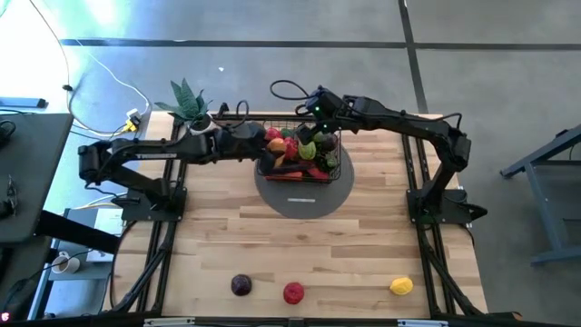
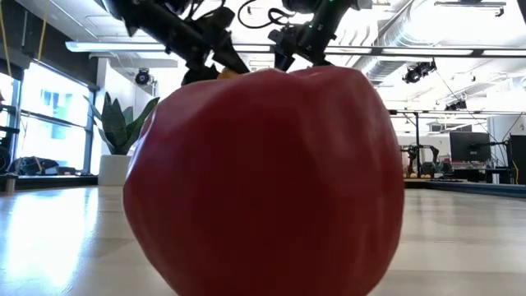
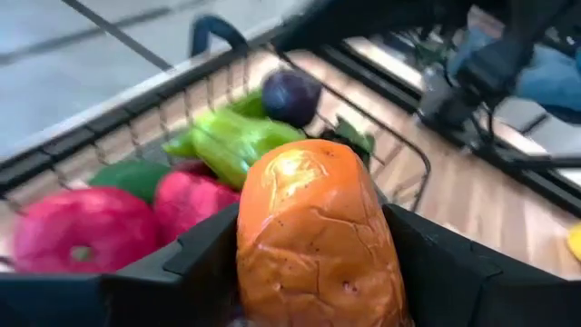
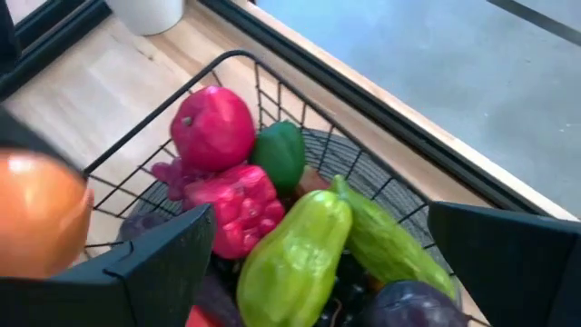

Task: Build produce basket
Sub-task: Put the brown potato into the wire basket, then put the red tomato into the wire basket

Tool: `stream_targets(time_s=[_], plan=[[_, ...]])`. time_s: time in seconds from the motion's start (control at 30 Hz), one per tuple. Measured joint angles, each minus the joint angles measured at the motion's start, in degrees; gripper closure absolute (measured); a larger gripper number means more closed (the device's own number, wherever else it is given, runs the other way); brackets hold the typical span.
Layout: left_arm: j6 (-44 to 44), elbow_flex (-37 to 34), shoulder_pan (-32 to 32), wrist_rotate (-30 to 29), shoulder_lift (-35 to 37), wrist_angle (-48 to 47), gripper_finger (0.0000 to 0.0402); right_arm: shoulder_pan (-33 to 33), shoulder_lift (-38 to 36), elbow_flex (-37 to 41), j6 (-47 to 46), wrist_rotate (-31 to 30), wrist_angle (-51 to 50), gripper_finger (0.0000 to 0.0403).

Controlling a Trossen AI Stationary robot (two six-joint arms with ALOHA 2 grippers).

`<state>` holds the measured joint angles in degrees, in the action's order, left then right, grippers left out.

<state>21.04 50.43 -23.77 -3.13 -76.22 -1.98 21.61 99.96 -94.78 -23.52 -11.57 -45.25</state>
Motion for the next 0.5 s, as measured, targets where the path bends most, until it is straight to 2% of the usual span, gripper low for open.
stream_targets(time_s=[0.07, 0.33, 0.5], plan=[[0.2, 0.0, -0.5, 1.8, -1.3, 0.1, 0.0148, 0.6, 0.0, 0.0, 0.5, 0.1, -0.1, 0.0018], [-0.1, 0.0, -2.3, 1.2, -3.9, 0.1, 0.0085, 1.6, 0.0, 0.0, 1.5, 0.3, -2.9, 0.0018], [-0.2, 0.0, -3.2, 1.6, -3.0, 0.1, 0.0068, 1.4, 0.0, 0.0, 1.5, 0.8, -3.8, 0.0018]])
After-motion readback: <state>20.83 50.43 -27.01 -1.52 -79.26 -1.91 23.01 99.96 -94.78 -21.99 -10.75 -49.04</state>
